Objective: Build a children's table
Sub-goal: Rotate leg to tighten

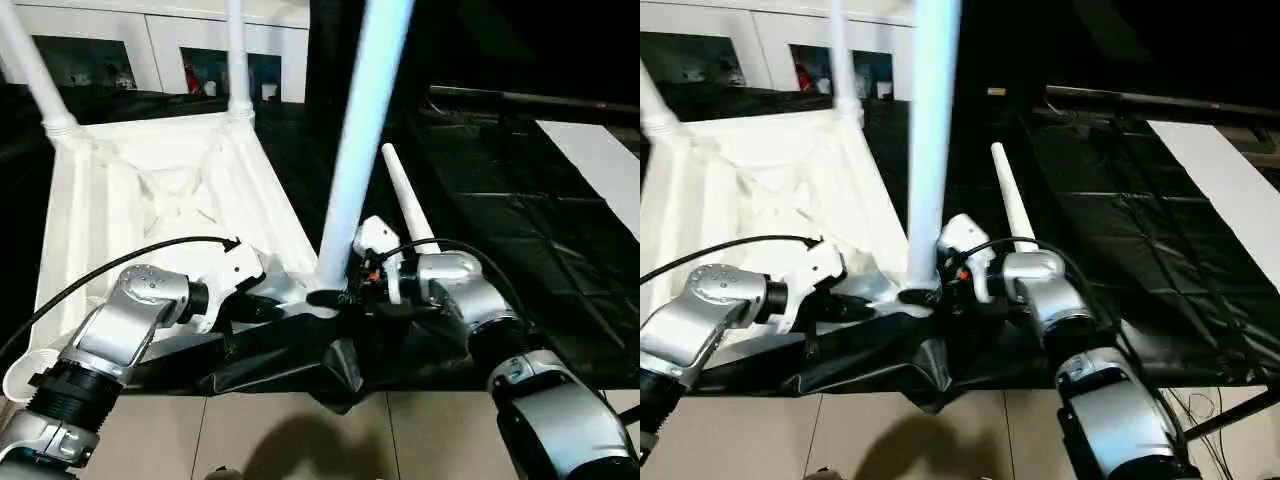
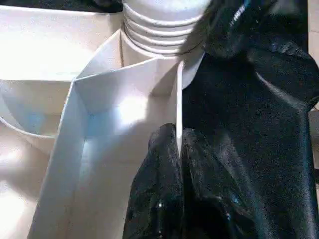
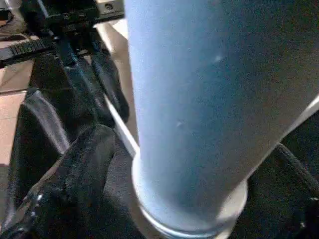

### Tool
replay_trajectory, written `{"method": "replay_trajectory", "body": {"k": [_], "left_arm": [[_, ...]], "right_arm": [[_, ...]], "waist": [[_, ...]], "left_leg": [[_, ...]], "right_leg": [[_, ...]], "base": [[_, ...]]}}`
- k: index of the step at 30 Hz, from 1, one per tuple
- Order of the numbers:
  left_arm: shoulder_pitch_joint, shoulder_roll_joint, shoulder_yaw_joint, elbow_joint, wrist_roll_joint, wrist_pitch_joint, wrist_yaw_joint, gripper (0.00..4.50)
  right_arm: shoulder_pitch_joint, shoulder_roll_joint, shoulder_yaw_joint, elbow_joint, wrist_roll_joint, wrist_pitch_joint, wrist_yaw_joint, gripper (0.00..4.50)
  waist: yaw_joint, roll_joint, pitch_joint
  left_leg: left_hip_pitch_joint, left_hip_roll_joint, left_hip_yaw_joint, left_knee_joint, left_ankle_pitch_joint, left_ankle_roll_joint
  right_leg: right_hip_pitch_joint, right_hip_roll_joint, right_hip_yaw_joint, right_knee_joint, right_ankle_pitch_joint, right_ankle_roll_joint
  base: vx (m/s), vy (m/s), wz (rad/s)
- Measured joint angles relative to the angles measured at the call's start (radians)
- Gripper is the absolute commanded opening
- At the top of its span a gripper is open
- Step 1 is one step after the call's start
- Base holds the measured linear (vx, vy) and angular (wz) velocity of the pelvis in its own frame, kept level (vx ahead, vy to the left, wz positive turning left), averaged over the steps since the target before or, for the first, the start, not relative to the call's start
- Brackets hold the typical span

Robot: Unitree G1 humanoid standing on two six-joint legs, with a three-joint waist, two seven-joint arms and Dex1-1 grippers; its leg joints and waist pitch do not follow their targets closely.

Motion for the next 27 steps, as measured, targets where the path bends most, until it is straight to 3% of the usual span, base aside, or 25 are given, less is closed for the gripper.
{"method": "replay_trajectory", "body": {"k": [10, 18, 22, 27], "left_arm": [[0.014, 0.010, 0.001, -0.019, -0.003, 0.000, -0.012, 0.00], [0.014, 0.006, 0.003, -0.017, -0.001, 0.007, 0.007, 0.00], [-0.022, -0.058, 0.013, 0.034, 0.038, 0.031, 0.126, 0.00], [-0.148, -0.256, 0.027, 0.197, 0.080, 0.111, 0.389, 0.00]], "right_arm": [[0.000, -0.008, 0.005, 0.003, 0.000, 0.000, 0.013, 2.80], [-0.009, 0.008, -0.001, 0.038, -0.008, -0.013, -0.036, 2.65], [-0.035, 0.069, -0.055, 0.112, -0.004, 0.005, -0.272, 2.64], [-0.090, 0.165, -0.183, 0.197, 0.039, 0.082, -0.732, 2.64]], "waist": [[0.001, 0.000, 0.000], [-0.003, -0.004, -0.002], [-0.014, -0.006, -0.003], [-0.012, -0.005, -0.003]], "left_leg": [[0.000, 0.000, 0.000, 0.001, 0.000, 0.000], [0.000, 0.000, 0.000, 0.001, 0.000, 0.000], [0.003, 0.000, 0.000, 0.001, 0.000, -0.001], [0.006, -0.001, 0.000, 0.001, 0.001, -0.001]], "right_leg": [[0.000, 0.000, 0.000, 0.000, 0.000, 0.000], [0.001, 0.000, 0.000, 0.001, 0.000, 0.000], [0.004, 0.000, 0.001, 0.002, -0.001, 0.006], [0.004, 0.000, 0.002, 0.002, 0.001, 0.007]], "base": [[0.000, 0.000, 0.00], [0.000, 0.000, 0.00], [0.000, 0.000, 0.00], [0.000, 0.000, 0.00]]}}
